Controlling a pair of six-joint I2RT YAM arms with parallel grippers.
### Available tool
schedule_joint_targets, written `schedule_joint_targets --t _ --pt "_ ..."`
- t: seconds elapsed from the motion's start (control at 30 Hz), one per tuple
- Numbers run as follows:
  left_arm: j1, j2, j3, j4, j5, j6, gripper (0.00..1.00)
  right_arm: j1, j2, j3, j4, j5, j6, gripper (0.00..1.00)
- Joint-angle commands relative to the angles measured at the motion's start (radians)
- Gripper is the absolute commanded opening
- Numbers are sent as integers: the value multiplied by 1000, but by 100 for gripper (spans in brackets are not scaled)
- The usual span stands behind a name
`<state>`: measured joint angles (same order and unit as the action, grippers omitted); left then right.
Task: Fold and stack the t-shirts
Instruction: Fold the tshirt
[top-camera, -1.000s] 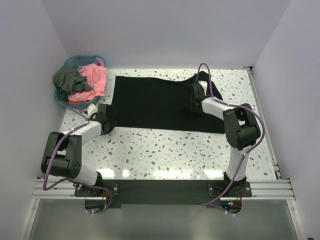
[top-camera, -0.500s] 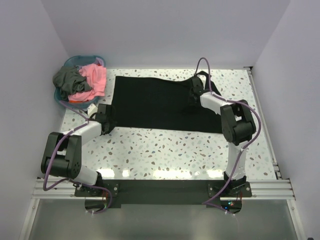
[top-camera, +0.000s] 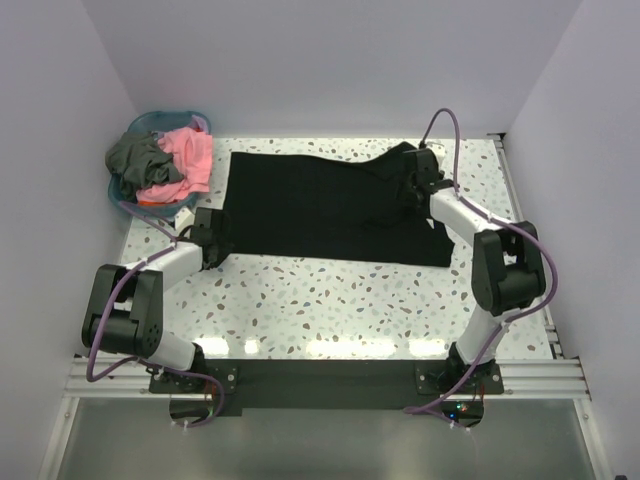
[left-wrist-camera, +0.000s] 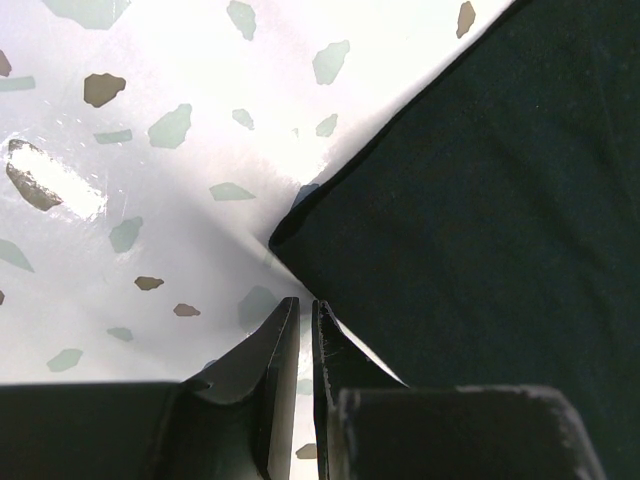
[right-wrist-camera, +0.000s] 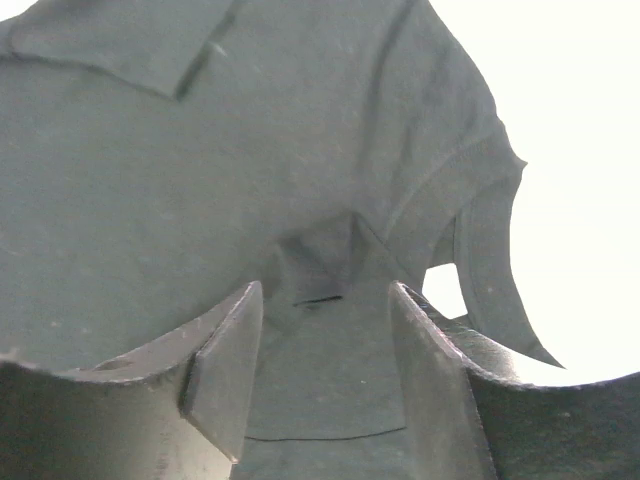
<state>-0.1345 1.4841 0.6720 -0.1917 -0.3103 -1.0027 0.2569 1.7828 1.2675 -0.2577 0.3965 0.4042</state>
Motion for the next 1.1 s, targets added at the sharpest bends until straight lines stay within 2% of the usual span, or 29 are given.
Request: schedule_joint_targets --t 0.0,0.07,0.37,0.63,0.97,1.07 --pt "9 5 -12 -18 8 21 15 -21 24 -8 38 -54 19 60" --pt "9 5 -14 -18 10 21 15 -25 65 23 35 -97 27 63" --pt "9 4 -14 -18 5 22 15 -82 179 108 44 -252 110 63" --pt "9 5 -15 -20 -3 24 15 -171 253 148 75 -430 209 57" --pt "10 19 -12 -18 -3 21 15 -246 351 181 152 -650 334 54" --pt "10 21 -12 -18 -4 24 15 -255 365 168 187 -729 369 44"
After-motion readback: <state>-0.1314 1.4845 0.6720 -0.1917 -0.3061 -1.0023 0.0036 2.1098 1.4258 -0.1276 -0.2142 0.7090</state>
